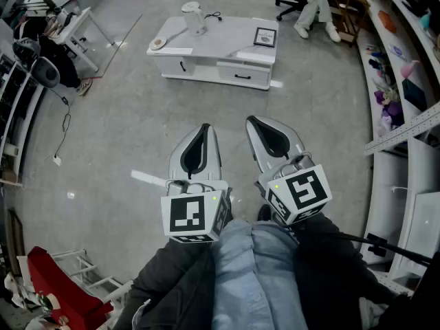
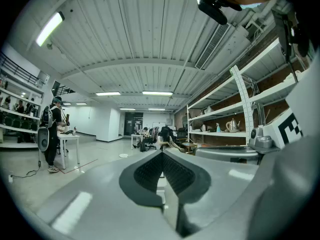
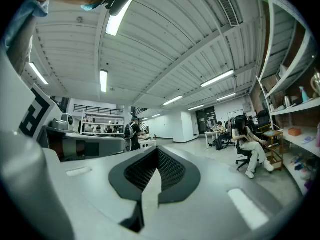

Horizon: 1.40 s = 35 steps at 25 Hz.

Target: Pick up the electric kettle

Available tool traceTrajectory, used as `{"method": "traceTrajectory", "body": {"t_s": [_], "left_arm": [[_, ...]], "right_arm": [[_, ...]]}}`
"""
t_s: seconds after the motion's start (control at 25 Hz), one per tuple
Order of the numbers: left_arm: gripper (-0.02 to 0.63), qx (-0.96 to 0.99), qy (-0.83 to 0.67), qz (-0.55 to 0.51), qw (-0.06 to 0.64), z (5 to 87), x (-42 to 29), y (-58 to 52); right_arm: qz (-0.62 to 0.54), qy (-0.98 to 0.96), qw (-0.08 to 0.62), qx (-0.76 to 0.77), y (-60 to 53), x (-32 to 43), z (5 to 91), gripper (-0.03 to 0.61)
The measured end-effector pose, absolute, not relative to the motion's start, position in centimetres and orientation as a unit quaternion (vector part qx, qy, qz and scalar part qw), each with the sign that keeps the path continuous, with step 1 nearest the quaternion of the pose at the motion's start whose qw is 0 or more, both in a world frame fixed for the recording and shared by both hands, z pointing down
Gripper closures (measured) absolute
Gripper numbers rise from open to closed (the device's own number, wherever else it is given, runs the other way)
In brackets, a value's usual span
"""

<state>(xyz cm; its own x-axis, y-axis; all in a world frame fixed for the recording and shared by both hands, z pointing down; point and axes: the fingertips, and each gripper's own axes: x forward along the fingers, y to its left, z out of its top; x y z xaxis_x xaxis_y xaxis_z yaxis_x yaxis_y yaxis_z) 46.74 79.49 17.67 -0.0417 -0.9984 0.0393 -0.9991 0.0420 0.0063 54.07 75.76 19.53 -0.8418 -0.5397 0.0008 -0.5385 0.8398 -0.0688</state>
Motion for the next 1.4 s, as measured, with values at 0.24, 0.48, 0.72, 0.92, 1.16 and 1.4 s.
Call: {"method": "traceTrajectory", "body": {"t_s": [0.24, 0.48, 0.72, 0.92, 1.16, 1.4], "left_arm": [[0.607, 0.695, -0.717, 0.02, 0.038, 18.8, 48.4, 79.5], [0.607, 0.701, -0.711, 0.025, 0.05, 19.6, 50.5, 78.5], [0.607, 0.705, -0.706, 0.031, 0.05, 21.0, 54.2, 77.4], [0.607, 0.708, -0.702, 0.045, 0.061, 22.1, 54.4, 76.3], [0.607, 0.696, -0.712, 0.026, 0.088, 23.7, 50.3, 72.8], [0.607, 0.693, -0.715, 0.006, 0.09, 24.1, 43.0, 67.4]], "right_arm": [[-0.054, 0.958, 0.003, -0.28, 75.8, 55.6, 20.5, 0.552], [-0.075, 0.957, 0.014, -0.281, 74.4, 57.8, 20.1, 0.551], [-0.081, 0.958, 0.017, -0.274, 73.6, 61.1, 21.7, 0.551], [-0.105, 0.958, 0.014, -0.268, 72.3, 60.8, 23.3, 0.551], [-0.106, 0.959, -0.006, -0.262, 68.8, 57.4, 24.7, 0.551], [-0.096, 0.963, -0.017, -0.251, 64.1, 50.0, 24.9, 0.551]]}}
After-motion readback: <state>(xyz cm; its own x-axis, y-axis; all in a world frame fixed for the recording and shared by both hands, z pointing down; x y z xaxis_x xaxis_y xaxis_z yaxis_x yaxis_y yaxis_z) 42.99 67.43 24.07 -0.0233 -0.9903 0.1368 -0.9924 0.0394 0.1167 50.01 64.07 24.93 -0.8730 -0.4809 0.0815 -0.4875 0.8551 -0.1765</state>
